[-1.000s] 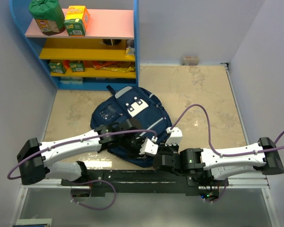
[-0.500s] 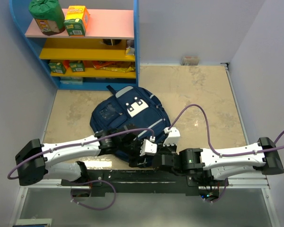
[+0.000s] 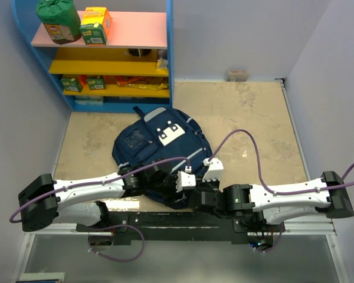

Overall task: Pack the student bag
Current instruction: Zip the student bag at the center of the board.

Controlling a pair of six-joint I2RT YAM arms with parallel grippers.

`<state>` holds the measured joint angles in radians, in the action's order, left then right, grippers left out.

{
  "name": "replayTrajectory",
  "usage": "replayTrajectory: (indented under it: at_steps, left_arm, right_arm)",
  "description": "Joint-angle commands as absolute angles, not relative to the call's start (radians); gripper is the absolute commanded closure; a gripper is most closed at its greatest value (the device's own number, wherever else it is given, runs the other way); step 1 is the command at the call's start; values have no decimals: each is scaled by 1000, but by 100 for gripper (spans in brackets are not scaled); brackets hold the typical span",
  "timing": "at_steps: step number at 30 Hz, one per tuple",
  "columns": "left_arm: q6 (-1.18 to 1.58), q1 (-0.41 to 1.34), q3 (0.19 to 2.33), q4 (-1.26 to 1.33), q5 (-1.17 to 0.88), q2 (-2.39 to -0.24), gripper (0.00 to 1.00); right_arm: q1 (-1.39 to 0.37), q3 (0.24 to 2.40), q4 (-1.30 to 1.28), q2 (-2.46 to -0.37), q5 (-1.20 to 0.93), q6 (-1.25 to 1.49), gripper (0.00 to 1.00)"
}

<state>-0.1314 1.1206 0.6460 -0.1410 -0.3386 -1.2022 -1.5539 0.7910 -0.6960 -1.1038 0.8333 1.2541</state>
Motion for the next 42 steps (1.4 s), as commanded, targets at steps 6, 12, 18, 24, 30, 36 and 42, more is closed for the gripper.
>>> replayTrajectory:
  at_steps: [6,12,18,24,30,36,42]
  left_arm:
    - [-86,1114,609,-17,-232,-1220,100]
    - [-124,1114,607,-46,-319,-1181,100]
    - [-242,1114,618,-145,-524,-1115,100]
    - [-288,1115,601,-155,-626,-1068,100]
    - [-342,1143,594,-184,-712,-1026,100]
    - [-448,1141,620,-291,-787,-983,100]
    - [-690,1121,741,-600,-755,-963,100]
  right_arm:
    - [-1560,845,-591,-1089,834,1244,100]
    - [-1557,828,-632,-1080,844,1262,100]
    - [-1471,804,-683,-1126,824,1263,100]
    - [-1381,802,-738,-1166,834,1250,100]
    - [-1338,841,-822,-1221,864,1272,100]
    - [-1318,888,-939,-1195,914,1307,100]
    - [-1307,902,-1002,-1115,925,1325,100]
